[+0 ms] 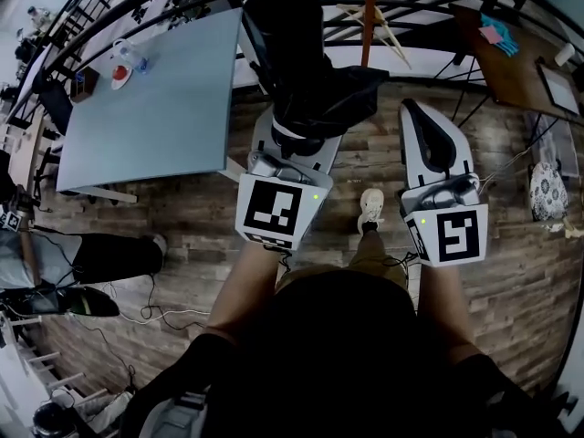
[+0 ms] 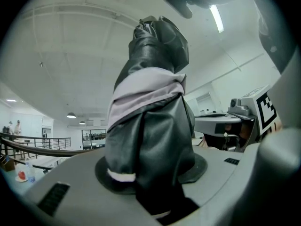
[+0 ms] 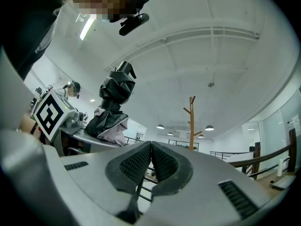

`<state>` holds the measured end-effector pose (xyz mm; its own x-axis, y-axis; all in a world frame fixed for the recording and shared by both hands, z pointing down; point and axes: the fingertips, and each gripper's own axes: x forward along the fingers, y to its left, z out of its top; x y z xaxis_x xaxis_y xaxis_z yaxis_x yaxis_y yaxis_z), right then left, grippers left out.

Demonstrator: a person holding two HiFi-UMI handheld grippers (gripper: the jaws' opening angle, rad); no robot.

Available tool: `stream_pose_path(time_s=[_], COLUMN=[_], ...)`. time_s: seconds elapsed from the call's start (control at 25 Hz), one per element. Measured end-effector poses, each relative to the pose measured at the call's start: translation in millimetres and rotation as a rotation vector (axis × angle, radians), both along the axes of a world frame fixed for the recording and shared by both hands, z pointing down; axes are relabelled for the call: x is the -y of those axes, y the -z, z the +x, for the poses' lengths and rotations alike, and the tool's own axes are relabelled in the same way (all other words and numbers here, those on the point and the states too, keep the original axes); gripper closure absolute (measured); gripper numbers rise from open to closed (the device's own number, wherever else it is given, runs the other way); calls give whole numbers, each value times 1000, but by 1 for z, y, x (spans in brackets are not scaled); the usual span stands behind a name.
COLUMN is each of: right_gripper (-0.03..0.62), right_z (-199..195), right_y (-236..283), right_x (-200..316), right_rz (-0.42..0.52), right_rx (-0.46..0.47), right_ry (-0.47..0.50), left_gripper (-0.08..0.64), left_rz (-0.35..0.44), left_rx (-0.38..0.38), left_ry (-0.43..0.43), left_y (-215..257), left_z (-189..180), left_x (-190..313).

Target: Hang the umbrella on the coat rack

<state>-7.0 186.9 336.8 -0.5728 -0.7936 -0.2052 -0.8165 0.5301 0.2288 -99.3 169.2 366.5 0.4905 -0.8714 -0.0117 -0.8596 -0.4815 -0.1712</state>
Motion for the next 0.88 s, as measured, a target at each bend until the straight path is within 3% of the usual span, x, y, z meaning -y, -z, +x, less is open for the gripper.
stream_pose_path(time_s=[0.44, 0.88], right_gripper=[561, 561], right_z=[41, 75], right_y=[25, 28], right_x=[154, 277], right_rz=[28, 11], right_rx=[24, 38], right_ry=[43, 80], left_gripper=[362, 362], left_rz=[-9, -37], left_rx=[19, 20], left_ry=[40, 54], left_y=[9, 8], left_z=[39, 80], left_x=[145, 262])
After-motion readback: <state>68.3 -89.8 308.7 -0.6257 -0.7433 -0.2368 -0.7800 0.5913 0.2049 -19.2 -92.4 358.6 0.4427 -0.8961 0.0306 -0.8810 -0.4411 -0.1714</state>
